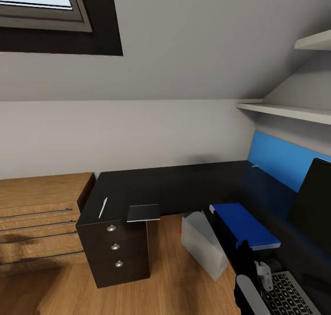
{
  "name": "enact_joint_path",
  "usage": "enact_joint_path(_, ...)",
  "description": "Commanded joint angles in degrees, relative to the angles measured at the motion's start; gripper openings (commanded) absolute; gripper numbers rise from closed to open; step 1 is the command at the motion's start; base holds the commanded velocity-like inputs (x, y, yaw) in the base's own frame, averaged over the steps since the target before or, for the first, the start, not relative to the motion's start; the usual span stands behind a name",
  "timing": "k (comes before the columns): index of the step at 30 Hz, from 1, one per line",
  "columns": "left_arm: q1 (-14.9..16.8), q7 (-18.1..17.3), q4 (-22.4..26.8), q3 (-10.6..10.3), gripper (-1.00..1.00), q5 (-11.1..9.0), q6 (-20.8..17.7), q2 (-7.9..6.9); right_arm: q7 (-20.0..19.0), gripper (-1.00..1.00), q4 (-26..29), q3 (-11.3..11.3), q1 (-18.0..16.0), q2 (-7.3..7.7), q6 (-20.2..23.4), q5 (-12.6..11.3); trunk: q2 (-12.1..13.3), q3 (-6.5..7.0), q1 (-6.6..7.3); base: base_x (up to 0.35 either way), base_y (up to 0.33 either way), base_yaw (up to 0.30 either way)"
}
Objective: In the bedroom, organize the workspace by keeping the computer under the desk, ensuring the monitor is on the desk, placing the keyboard on the desk next to the monitor, placing the mouse on the desk next to the keyboard, moving the folder from the swivel chair onto the desk next to the mouse, stacking the notebook on top of the folder with the pen on top of the notebook, and positioning the swivel chair next to the desk.
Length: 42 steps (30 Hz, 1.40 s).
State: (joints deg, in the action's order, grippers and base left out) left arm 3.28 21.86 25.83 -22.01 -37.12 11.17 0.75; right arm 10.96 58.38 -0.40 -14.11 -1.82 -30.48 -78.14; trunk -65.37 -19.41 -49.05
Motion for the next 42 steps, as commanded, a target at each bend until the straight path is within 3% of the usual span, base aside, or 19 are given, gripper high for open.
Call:
enact_joint_path(1,0.06,0.36,0.01,-0.49,1.00,-0.59,0.34,-0.05,0.20,-1.00,0.07,-0.04,-0.02,-0.03,-0.11,-0.08,-0.04,-0.07,0.00,0.000,0.000,0.000)
enact_joint_path(5,0.06,0.35,0.01,-0.49,1.00,-0.61,0.34,-0.05,0.27,-1.00,0.07,-0.04,-0.03,-0.05,-0.09,-0.08,-0.04,-0.07,0.00,0.000,0.000,0.000)
enact_joint_path(6,0.06,0.33,0.01,-0.49,1.00,-0.61,0.34,-0.05,0.28,1.00,0.07,-0.04,-0.04,-0.06,-0.10,-0.08,-0.04,-0.07,0.00,0.000,0.000,0.000)
enact_joint_path(31,0.05,0.30,0.01,-0.49,1.00,-0.67,0.41,-0.05,1.33,1.00,0.16,0.19,-0.04,-0.13,-0.08,1.98,-0.04,-0.07,0.00,0.000,0.000,0.000)
enact_joint_path(37,0.06,0.29,0.01,-0.49,1.00,-0.67,0.37,-0.05,0.80,1.00,0.35,0.92,-0.04,-0.26,-0.06,5.96,-0.04,-0.07,0.00,0.000,0.000,0.000)
enact_joint_path(42,0.06,0.33,0.01,-0.49,1.00,-0.67,0.35,-0.05,0.45,1.00,0.54,4.47,-0.04,-0.33,-0.03,13.76,-0.04,-0.07,0.00,0.000,0.000,0.000)
